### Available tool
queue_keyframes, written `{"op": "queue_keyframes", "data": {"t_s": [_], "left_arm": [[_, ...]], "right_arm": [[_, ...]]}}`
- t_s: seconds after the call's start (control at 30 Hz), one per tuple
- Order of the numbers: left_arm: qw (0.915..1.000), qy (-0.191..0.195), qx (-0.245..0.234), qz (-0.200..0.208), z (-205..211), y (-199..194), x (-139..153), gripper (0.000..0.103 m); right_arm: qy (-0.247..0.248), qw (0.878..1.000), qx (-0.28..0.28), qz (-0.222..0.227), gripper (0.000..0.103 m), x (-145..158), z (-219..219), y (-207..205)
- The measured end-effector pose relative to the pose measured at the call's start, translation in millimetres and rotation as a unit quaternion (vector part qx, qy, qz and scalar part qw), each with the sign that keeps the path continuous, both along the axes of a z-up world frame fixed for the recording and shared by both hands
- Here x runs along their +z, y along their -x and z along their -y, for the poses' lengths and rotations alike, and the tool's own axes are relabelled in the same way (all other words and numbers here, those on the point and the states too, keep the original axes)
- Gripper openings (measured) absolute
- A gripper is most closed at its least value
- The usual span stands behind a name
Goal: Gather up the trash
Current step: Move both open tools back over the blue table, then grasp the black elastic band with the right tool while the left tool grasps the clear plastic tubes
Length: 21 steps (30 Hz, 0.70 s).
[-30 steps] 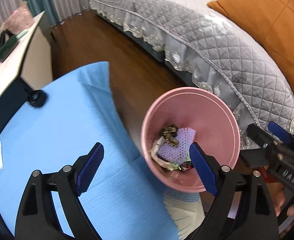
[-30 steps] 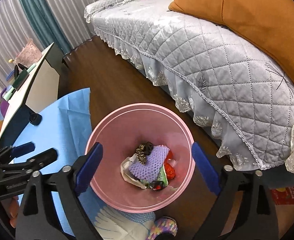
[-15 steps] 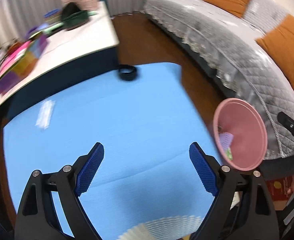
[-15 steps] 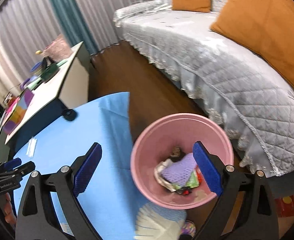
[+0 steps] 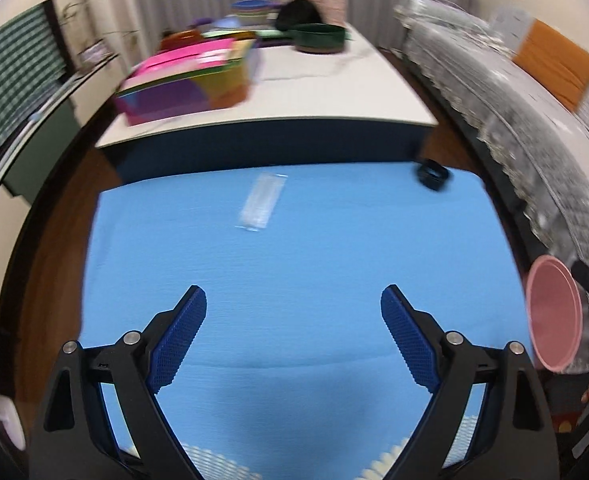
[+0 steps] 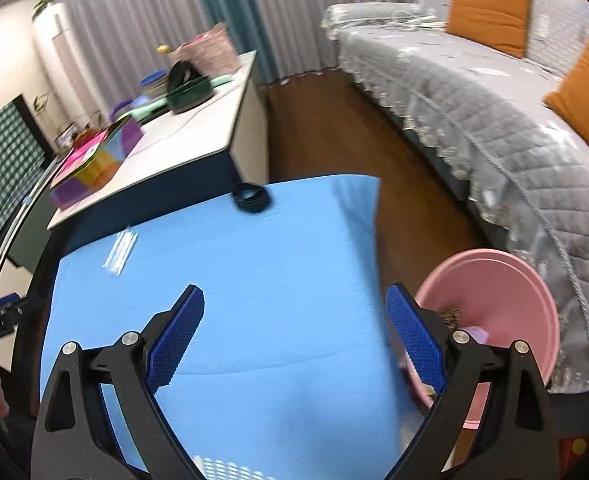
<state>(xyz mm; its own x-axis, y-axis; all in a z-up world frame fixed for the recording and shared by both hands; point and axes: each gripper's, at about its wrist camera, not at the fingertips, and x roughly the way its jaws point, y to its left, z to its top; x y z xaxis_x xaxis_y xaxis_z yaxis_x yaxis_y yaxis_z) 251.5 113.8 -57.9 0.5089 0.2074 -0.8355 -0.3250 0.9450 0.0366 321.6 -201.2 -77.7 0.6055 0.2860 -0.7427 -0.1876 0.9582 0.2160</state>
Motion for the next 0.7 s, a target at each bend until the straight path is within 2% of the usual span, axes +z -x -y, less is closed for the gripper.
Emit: {"op": "queue_keyframes", "data": {"t_s": [0.23,0.4,0.53,0.63,0.7], "left_arm": [[0.999,0.0,0.042,-0.013,-66,-15,-23,0.086],[0.9993,0.019,0.027,-0.018,-95,-43,-44,0.086],[0.9993,0.018,0.027,-0.021,-108,-64,-63,0.086],[0.9991,0.028,0.028,-0.017,-119,-68,-81,0.086],[0.9988,0.025,0.022,-0.035,-123,-75,-91,0.086]], "right_arm": [[0.017,0.999,0.035,-0.011,0.091,-10,-50,-14],[0.049,0.997,0.055,-0.039,0.091,-27,-71,-34],[0.098,0.992,0.061,-0.047,0.091,-48,-89,-67],[0.101,0.991,0.065,-0.052,0.091,-61,-100,-95],[0.094,0.992,0.06,-0.055,0.091,-72,-109,-122]]}}
